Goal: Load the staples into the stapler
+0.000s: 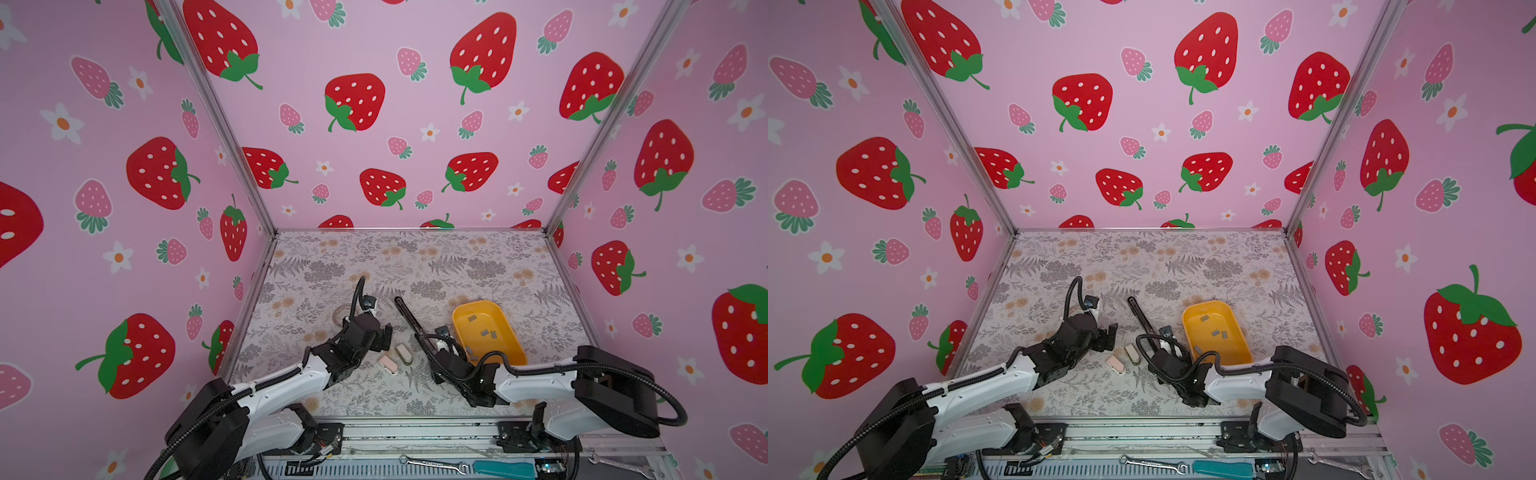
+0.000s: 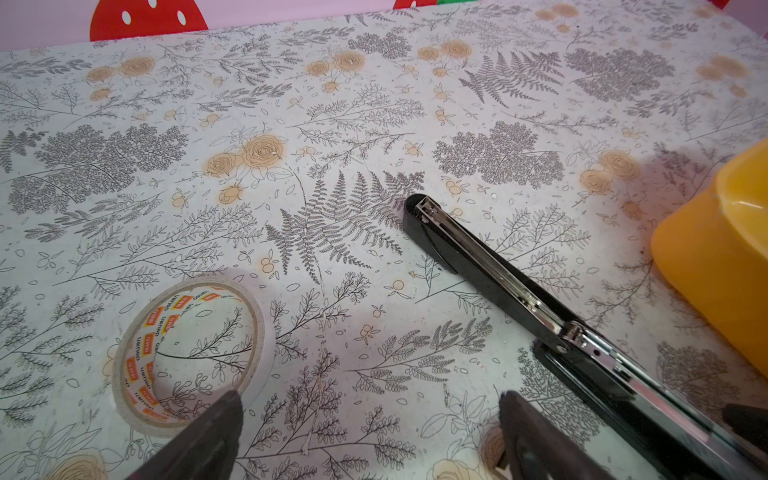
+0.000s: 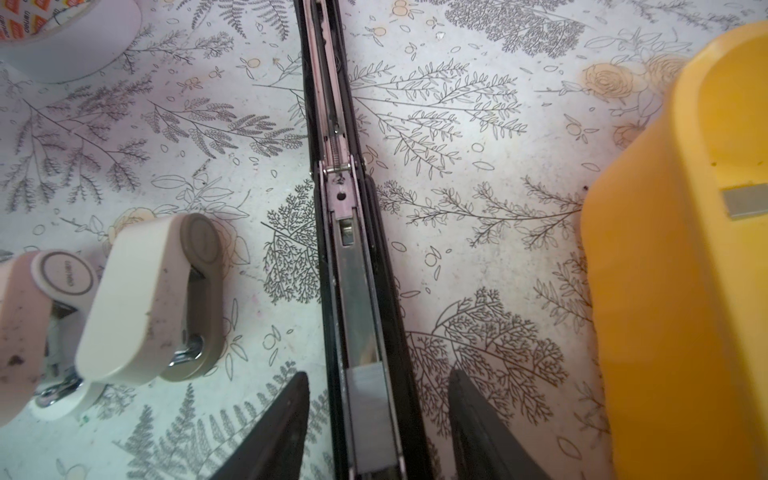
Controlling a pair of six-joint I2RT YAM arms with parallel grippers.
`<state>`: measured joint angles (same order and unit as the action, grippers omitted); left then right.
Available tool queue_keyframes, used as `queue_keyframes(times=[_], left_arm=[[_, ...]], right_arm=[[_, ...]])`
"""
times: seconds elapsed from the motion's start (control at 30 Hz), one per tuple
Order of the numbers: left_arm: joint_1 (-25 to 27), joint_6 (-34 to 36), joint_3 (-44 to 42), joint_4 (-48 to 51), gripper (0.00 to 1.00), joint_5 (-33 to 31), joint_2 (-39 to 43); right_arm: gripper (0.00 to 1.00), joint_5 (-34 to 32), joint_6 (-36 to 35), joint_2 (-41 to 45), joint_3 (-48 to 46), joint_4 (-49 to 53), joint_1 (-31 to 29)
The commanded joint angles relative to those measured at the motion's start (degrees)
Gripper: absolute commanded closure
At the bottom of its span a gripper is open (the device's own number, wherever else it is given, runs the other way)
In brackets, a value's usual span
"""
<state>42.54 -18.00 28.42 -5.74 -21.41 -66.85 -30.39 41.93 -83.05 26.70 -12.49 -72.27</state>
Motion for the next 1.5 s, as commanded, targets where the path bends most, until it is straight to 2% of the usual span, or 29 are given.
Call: queue_keyframes(times=[0.0,0.13,0.37,0.53,0.67,0.7,0.77,0.83,0.9,0.93,1.07,1.17,1.3,1.47], left_arm=[[-0.2,-0.4,2.5,0.3,0.03,-0.1,-1.2],[-0.6,-2.3,3.3,0.2,0.03,0.9,-2.6],[-1.7,-10.2,5.5,-0.3,0.04,2.7,-7.5],[-2.5,-11.1,5.4,-1.7,0.06,5.0,-8.5],[-2.6,-10.6,3.2,-3.6,0.07,4.5,-6.9],[-2.7,-10.6,2.6,-4.3,0.07,4.4,-6.6],[-2.9,-10.5,2.0,-4.7,0.07,4.4,-5.8],[-3.2,-10.4,1.8,-4.6,0.07,4.5,-5.0],[-3.4,-10.1,1.7,-4.7,0.07,4.2,-4.2],[-3.5,-10.3,1.4,-5.4,0.07,3.7,-4.1],[-4.9,-10.2,0.8,-8.4,0.07,4.0,-5.1],[-6.0,-9.8,1.0,-11.9,0.08,5.1,-7.7],[-6.7,-8.2,1.5,-16.3,0.09,3.2,-10.3],[-6.8,-6.0,2.1,-21.7,0.09,3.3,-12.0]], right_arm=[[0.54,-1.4,1.1,0.7,-1.1,0.5,-0.7],[0.64,-2.3,1.7,0.3,-1.6,0.3,-0.9],[0.8,-3.9,2.3,-0.7,0.2,0.2,-0.9],[0.81,-2.9,2.0,-0.7,0.4,-1.0,-1.0],[0.83,-1.3,2.4,-1.1,0.0,-3.5,-1.0],[0.82,-1.0,2.4,-1.6,-0.3,-4.2,-1.0],[0.73,-1.3,2.4,-2.7,0.2,-4.0,-1.0],[0.55,-1.6,2.1,-2.6,0.5,-3.2,-1.0],[0.42,-1.9,1.0,-0.9,0.7,-2.6,-1.0],[0.39,-2.6,0.5,0.4,0.6,-2.3,-1.0],[0.35,-5.4,-0.4,5.6,-1.3,-2.1,-0.8],[0.35,-5.8,-2.7,8.3,-2.7,-3.6,-0.7],[0.35,-6.7,-6.8,10.1,-3.5,-5.4,-0.6],[0.37,-6.1,-7.7,11.8,-4.1,-6.4,-0.4]])
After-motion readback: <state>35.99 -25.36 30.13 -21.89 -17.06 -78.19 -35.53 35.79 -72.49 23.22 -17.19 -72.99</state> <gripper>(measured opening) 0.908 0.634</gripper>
